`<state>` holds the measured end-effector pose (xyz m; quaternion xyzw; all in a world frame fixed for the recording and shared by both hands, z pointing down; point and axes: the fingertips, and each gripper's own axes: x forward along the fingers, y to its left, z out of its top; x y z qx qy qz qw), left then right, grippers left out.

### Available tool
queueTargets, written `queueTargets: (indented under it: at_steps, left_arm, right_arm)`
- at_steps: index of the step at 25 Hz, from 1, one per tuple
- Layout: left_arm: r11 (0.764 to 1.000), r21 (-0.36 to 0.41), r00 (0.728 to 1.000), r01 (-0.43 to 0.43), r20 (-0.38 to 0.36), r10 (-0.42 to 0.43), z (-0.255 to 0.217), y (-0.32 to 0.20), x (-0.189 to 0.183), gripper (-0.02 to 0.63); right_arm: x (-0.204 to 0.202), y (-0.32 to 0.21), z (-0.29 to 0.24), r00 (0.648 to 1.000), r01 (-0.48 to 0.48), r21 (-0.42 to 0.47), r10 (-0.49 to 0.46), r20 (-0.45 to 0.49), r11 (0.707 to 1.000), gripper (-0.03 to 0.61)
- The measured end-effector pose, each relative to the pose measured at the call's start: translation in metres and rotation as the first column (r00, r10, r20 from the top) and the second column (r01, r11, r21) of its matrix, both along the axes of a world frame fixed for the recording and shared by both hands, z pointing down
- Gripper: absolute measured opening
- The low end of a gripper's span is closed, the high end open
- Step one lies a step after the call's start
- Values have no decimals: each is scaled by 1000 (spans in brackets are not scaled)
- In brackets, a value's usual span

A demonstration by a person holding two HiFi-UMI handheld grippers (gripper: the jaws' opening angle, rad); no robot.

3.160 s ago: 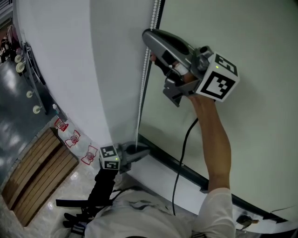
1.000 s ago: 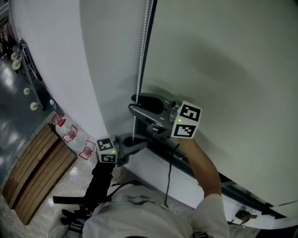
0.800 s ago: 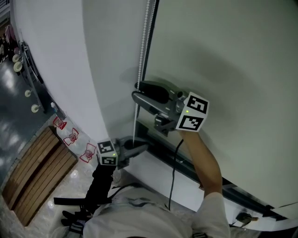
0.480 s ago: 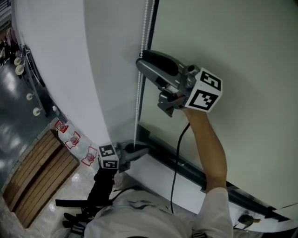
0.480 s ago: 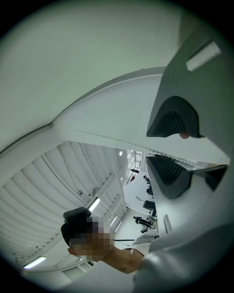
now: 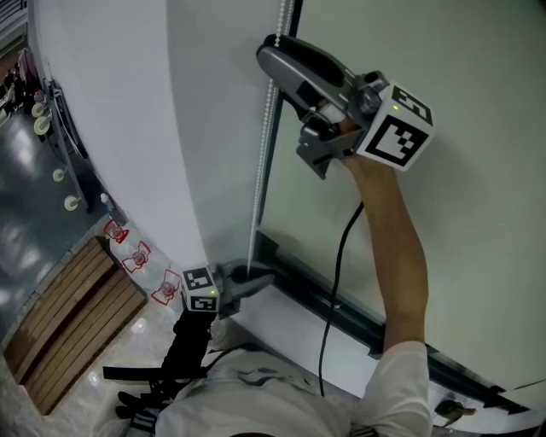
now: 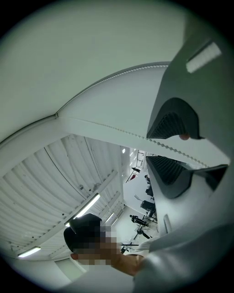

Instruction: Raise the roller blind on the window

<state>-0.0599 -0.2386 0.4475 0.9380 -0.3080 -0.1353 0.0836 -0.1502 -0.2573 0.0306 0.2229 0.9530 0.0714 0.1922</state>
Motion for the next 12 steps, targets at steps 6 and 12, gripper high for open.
queueTargets:
  at_steps: [6,12]
  left_arm:
    - [1000,0,1000,1,-4,-1,1,1,0,-2]
    - [1000,-6,1000,3,-4,-3,2,1,0,-2]
  right_arm:
    - [-3,-7,-5,999,-43,-38,43,5,998,21]
    - [-4,-6,-6,999,-30,-69,28,-22,997,15]
